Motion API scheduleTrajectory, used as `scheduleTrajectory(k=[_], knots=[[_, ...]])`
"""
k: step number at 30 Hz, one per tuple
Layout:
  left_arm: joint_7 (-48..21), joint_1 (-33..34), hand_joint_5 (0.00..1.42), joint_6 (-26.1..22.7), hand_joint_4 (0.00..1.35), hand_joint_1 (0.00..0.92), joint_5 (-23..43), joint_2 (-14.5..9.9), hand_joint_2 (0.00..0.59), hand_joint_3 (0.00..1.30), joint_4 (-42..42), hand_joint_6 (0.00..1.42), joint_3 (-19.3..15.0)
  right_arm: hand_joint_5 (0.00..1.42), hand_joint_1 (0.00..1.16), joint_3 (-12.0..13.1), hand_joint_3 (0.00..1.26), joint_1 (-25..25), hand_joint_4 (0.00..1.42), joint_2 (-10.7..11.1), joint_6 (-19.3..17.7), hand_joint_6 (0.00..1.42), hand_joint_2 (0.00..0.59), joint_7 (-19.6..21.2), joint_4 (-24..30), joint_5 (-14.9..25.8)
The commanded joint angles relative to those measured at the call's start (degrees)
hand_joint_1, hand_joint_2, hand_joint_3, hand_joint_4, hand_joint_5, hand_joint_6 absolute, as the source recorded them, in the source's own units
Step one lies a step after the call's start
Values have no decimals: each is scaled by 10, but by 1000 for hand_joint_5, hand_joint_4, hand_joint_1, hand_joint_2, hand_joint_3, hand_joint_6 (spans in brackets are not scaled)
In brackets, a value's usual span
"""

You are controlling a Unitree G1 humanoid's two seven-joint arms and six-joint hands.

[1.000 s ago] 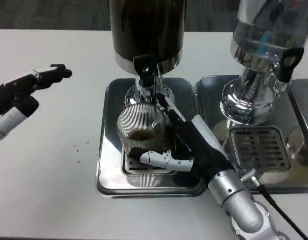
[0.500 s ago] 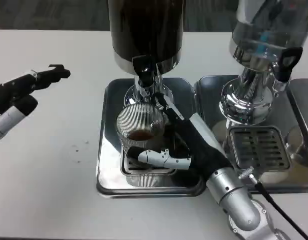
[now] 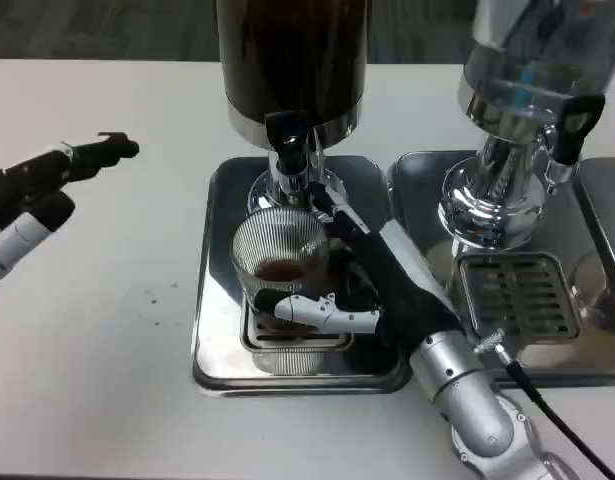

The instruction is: Grasp the cup under the faucet to collect the drink, then remove the cup.

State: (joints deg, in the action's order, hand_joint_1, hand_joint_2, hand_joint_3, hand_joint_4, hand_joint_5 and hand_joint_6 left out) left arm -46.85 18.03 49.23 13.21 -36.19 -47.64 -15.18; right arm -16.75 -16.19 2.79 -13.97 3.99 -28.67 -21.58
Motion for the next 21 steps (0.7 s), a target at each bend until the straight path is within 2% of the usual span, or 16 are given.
scheduleTrajectory(k=[1, 8, 15, 21], knots=[[4, -7, 127, -3, 122, 0, 5, -13, 113, 273, 5, 109, -6, 176, 592, -13, 77, 3, 98, 2, 24, 316, 0, 11, -1, -26], [7, -10, 127, 1, 123, 0, 3, -16, 115, 279, 8, 118, -4, 209, 605, -23, 86, 2, 89, 5, 32, 354, 0, 25, 1, -49], [8, -8, 127, 3, 123, 0, 3, -17, 115, 282, 8, 122, -4, 298, 614, -27, 146, 7, 171, 7, 38, 456, 0, 49, 8, -68], [11, -8, 127, 7, 123, 0, -1, -18, 116, 278, 9, 123, -3, 409, 619, -33, 204, 7, 248, 7, 39, 667, 0, 62, 8, -79]])
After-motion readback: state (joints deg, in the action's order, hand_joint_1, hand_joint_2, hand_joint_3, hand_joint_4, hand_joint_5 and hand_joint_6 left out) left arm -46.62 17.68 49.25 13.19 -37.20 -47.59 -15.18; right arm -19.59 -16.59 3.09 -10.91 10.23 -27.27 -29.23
